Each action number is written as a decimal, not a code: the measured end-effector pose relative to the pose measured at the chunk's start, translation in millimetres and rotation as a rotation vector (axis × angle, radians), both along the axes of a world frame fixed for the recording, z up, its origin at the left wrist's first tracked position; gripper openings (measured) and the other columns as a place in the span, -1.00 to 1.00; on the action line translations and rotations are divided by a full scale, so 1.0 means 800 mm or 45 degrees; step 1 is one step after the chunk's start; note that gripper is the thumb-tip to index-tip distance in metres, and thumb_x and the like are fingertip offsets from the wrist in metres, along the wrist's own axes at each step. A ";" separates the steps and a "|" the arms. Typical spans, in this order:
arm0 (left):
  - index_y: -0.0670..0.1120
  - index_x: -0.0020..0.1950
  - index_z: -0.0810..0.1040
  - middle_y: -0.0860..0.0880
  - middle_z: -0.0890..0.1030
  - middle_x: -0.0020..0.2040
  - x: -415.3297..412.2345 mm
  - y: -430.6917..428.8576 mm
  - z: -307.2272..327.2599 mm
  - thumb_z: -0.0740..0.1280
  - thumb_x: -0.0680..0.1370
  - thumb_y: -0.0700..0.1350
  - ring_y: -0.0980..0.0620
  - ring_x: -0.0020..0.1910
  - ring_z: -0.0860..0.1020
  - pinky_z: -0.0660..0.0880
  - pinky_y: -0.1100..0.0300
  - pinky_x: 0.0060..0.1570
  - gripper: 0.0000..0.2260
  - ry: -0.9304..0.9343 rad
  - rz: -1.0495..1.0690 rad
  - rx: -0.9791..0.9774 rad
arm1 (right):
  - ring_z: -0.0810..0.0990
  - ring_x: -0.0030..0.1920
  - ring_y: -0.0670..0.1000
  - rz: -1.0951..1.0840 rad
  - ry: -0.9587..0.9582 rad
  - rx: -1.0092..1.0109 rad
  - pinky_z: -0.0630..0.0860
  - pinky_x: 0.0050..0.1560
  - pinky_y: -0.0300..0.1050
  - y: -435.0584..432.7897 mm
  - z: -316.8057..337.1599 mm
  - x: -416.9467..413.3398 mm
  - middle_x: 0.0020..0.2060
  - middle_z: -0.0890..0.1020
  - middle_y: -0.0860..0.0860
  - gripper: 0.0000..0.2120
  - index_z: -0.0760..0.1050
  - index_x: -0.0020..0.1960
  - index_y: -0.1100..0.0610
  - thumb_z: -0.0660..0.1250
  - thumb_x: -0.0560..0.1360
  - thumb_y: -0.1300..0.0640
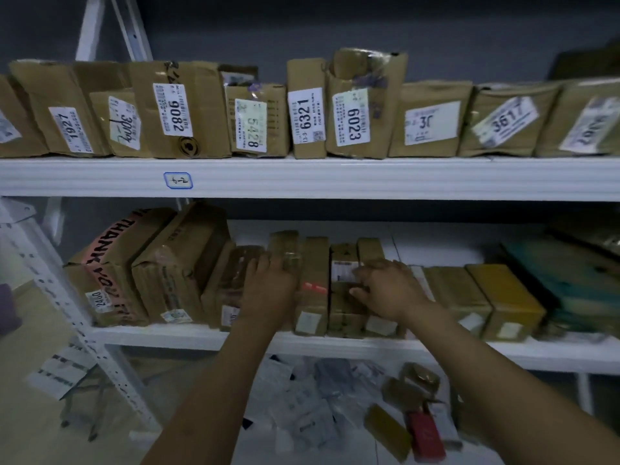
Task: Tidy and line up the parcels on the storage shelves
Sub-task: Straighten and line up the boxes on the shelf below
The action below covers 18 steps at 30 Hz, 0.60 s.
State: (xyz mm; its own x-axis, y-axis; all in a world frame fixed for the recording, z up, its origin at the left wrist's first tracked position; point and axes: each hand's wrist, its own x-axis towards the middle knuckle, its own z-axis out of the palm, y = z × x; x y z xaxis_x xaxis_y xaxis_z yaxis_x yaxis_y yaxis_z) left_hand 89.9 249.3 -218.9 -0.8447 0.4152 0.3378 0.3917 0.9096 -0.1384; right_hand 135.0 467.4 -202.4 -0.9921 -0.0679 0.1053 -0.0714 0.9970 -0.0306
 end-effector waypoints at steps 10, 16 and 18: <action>0.00 0.35 0.42 -0.09 0.44 0.35 0.096 0.245 0.000 0.25 0.55 0.04 -0.11 0.30 0.39 0.39 0.03 0.17 -0.62 -0.128 -0.108 0.103 | 0.44 0.28 0.09 -0.104 0.105 -0.038 0.36 0.27 -0.02 0.229 0.003 0.113 0.30 0.51 0.02 -0.63 0.50 0.30 -0.02 0.22 0.55 -0.13; 0.01 0.38 0.40 -0.06 0.44 0.33 0.131 0.391 0.000 0.26 0.55 0.13 -0.08 0.26 0.42 0.41 0.07 0.19 -0.57 -0.218 -0.174 0.208 | 0.42 0.32 0.05 -0.225 0.164 -0.075 0.38 0.29 -0.05 0.365 0.001 0.167 0.34 0.47 -0.01 -0.60 0.46 0.34 -0.03 0.25 0.54 -0.12; 0.06 0.40 0.36 -0.05 0.41 0.36 0.137 0.428 -0.003 0.23 0.56 0.16 -0.08 0.29 0.40 0.38 0.05 0.22 -0.57 -0.231 -0.216 0.226 | 0.44 0.29 0.04 -0.234 0.192 -0.089 0.41 0.27 -0.08 0.402 -0.005 0.173 0.31 0.50 0.00 -0.62 0.47 0.32 0.01 0.25 0.55 -0.08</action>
